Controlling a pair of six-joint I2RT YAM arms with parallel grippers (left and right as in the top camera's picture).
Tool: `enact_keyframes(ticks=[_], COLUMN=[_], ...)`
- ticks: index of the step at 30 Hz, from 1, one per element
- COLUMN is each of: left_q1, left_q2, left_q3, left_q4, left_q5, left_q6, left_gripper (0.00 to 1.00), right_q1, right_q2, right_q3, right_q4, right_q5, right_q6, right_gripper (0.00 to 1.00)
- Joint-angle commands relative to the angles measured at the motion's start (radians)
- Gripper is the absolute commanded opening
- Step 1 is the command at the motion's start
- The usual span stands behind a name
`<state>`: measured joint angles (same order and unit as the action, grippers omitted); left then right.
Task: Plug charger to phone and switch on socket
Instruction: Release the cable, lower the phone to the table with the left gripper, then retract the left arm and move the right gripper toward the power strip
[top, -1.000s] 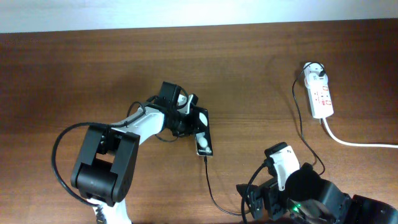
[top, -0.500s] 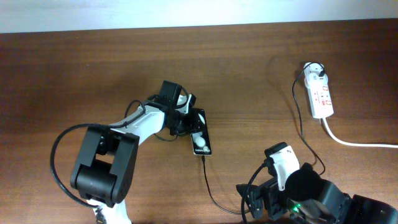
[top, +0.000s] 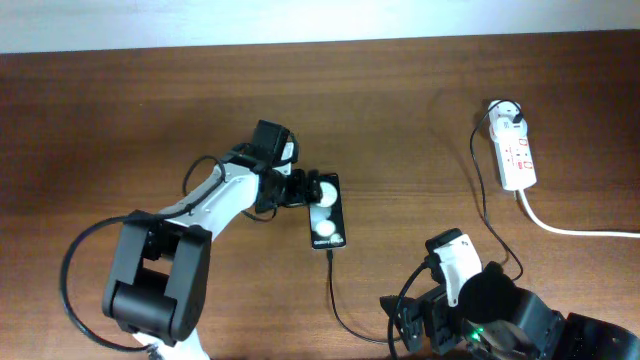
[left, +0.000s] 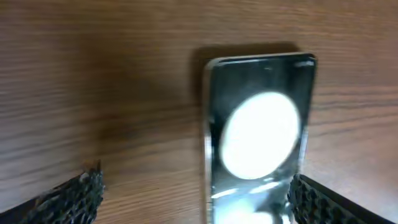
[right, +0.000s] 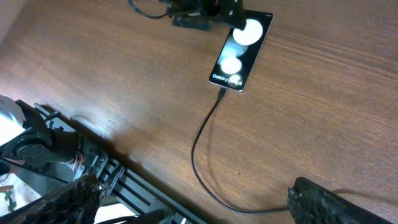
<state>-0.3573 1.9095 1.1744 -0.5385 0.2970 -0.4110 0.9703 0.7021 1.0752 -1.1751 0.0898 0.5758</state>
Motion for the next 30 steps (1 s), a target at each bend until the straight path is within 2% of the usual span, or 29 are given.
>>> enact_keyframes(ticks=[1,7,11,16,23,26,28,30], left_q1=[0.034,0.036,0.036,0.036,0.036,0.059,0.157,0.2], left_q2=[-0.104,-0.684,-0.979,-1.069,-1.146,-1.294,-1.455,-1.565], left_q3=[0.003,0.003,0.003,0.003,0.003,0.003,0.003,0.003], left_q4=[-0.111,-0.374,-0.61,-0.787,-0.807,-0.808,-0.811,-0.811], left_q5=[-0.219,-0.524,-0.529,-0.529,-0.529,-0.529,-0.529,-0.529], left_q6=[0.002,0.002,0.002,0.002,0.002,0.002,0.002,0.002], left_gripper=[0.99,0.99,0.99,0.99,0.99,0.99,0.99,0.99], right_q1=[-0.003,-0.003,-0.003,-0.003,-0.003,-0.003,-0.003,-0.003], right_q2=[0.001,0.001,0.001,0.001,0.001,0.001,0.003,0.023], right_q3=[0.003,0.003,0.003,0.003,0.003,0.003,0.003,0.003], right_q4=[0.0,0.0,0.0,0.0,0.013,0.058,0.097,0.129], right_q5=[0.013,0.013,0.013,0.013,0.01,0.028,0.031,0.093], right_q6=[0.0,0.0,0.0,0.0,0.005,0.004,0.004,0.005], right_gripper=[0.99,0.99,0.99,0.99,0.99,0.99,0.99,0.99])
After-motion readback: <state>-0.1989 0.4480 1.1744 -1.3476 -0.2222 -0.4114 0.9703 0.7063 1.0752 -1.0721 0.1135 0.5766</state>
